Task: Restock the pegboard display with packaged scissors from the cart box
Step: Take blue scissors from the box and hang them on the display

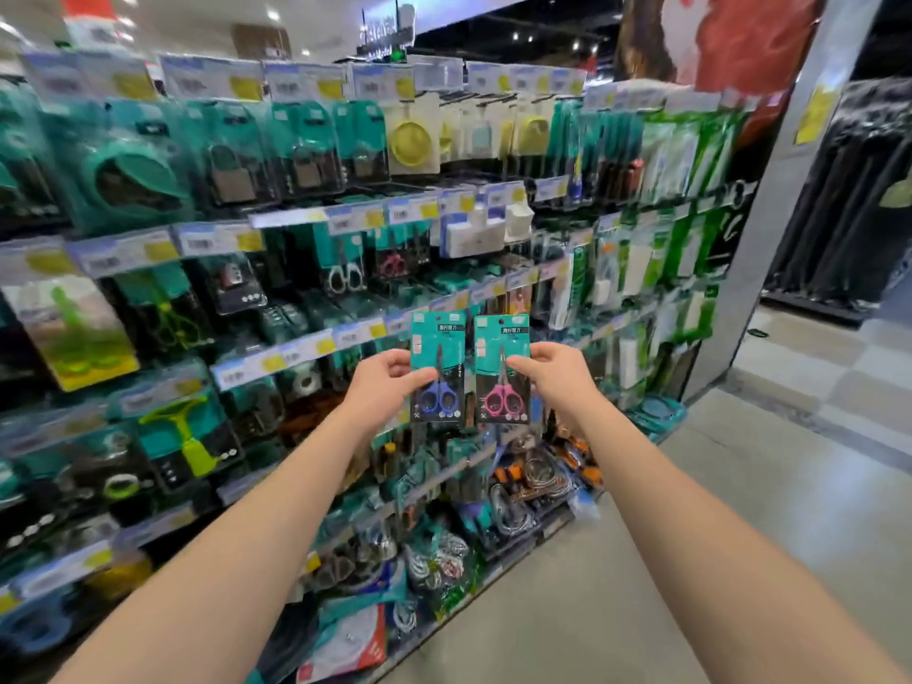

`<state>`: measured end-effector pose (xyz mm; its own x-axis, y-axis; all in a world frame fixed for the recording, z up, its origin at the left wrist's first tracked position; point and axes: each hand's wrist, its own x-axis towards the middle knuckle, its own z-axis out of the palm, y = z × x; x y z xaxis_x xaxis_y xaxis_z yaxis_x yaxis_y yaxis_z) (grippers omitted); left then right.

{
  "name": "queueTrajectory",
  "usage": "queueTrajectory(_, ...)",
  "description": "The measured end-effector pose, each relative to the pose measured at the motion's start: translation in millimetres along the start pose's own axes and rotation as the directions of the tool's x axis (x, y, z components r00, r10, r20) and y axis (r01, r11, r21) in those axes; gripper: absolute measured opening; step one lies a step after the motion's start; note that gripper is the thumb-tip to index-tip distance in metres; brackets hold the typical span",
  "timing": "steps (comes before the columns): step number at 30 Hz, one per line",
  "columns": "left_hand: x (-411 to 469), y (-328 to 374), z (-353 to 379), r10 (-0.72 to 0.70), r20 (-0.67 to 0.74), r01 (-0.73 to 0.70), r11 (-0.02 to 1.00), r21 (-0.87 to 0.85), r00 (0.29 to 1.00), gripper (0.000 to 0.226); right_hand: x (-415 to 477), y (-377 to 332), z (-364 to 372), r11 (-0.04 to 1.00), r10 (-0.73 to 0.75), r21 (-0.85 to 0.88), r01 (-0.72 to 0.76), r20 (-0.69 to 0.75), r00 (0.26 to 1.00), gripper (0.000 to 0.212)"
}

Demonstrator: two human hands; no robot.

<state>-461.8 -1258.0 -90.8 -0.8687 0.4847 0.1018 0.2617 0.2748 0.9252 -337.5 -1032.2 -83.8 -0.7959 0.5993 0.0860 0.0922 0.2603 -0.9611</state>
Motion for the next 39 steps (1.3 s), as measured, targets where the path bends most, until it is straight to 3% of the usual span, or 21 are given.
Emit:
queueTrajectory(7, 82, 8, 38, -0.042, -0.1, 0.042, 0.999, 0.002, 0.994, 0.04, 128, 12, -24, 0.996, -0.084, -0.018, 0.086, 0.094, 0.992, 0.027)
queueTrajectory(12, 103, 21, 54, -0.103, -0.239, 0.104, 0.995, -0.009, 0.966, 0.015, 200, 9, -20, 0.987, -0.159, 0.052, 0.151, 0.245, 0.956, 0.019)
queueTrajectory(17, 102, 29, 43, -0.183, -0.416, 0.166, 0.983, -0.077, 0.891, 0.025, 246, -11, 8, 0.982, -0.19, 0.099, 0.163, 0.405, 0.894, 0.022)
queueTrajectory(20, 91, 27, 33, -0.201, -0.49, 0.188, 0.979, -0.076, 0.848, 0.035, 263, -22, 33, 0.976, -0.208, 0.155, 0.151, 0.477, 0.854, 0.011)
queueTrajectory(24, 87, 24, 17, -0.22, -0.556, 0.199, 0.975, -0.099, 0.802, 0.023, 270, -37, 62, 0.979, -0.2, 0.144, 0.146, 0.521, 0.83, 0.007)
queueTrajectory(30, 94, 26, -2, -0.196, -0.571, 0.171, 0.98, -0.098, 0.797, 0.015, 278, -59, 85, 0.961, -0.274, 0.181, 0.207, 0.548, 0.791, 0.012)
queueTrajectory(35, 109, 13, -23, -0.174, -0.53, 0.151, 0.985, -0.088, 0.83, 0.037, 287, -73, 90, 0.952, -0.289, 0.244, 0.184, 0.521, 0.803, 0.003)
queueTrajectory(39, 118, 6, -28, -0.146, -0.509, 0.126, 0.989, -0.073, 0.848, 0.029, 289, -77, 95, 0.945, -0.308, 0.264, 0.192, 0.526, 0.793, 0.005)
